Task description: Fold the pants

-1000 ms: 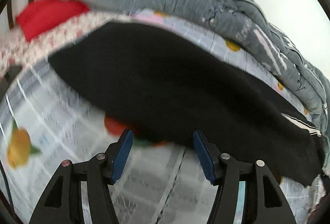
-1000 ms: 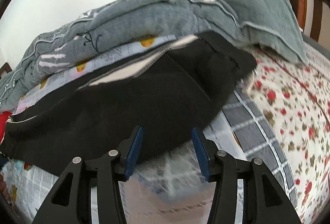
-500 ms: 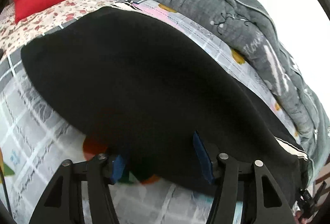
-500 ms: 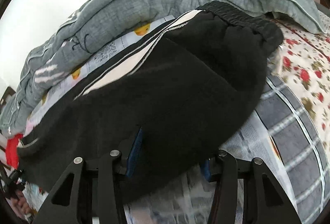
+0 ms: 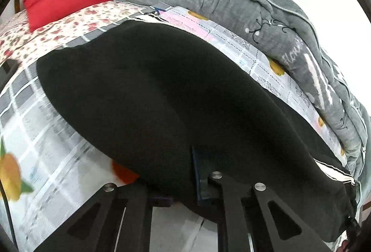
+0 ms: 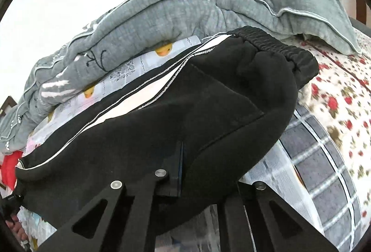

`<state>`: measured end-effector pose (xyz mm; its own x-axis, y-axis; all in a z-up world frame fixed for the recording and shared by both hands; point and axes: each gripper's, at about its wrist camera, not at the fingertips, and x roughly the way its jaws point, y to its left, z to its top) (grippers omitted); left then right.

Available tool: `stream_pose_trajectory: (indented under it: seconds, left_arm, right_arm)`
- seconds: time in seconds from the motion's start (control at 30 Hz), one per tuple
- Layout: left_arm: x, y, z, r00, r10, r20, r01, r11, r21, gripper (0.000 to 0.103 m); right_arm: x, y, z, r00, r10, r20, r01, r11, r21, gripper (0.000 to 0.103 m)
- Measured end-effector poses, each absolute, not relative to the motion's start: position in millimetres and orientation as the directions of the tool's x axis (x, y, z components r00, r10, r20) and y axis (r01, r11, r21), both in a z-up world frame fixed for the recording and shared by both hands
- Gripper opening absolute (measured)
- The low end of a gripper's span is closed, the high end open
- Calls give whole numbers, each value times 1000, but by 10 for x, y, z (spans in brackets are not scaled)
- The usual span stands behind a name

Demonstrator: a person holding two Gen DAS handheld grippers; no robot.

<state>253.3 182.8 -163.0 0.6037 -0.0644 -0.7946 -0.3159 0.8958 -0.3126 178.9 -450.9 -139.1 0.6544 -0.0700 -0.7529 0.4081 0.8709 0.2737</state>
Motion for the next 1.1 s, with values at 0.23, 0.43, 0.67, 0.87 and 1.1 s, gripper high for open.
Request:
stream_pose_trajectory:
  seconds: [0.23,0.43,0.67,0.87,1.1]
  left_arm:
    - [1975,1936,-1539,604,-56,-795,-314,900,-302,12]
    - [1545,1946,-1478,607,-49,-794,-307,907,-290,12]
    - [1144,1915,-1489,608,-56,-792,-293,911,-289,12]
    - [934,1912,-1501,607,-55,-792,-287,915,-284,14]
    - [782,2075,-1444,607,-19,-794,-316,911,-264,45]
  right_arm:
    - [1254,-4490,-1327,661,-39,-749,387,873,297,7]
    - [778,-4493,-1244,667,-43,-744,379,879,289,7]
    - [300,-4536,-1246,666,-45,-745,387,874,294,7]
    - [98,-4571,-1263,648,-34,-761,393,871,296,11]
    - [-49,-4562,-1103,637,-72,-768,385,893,235,18]
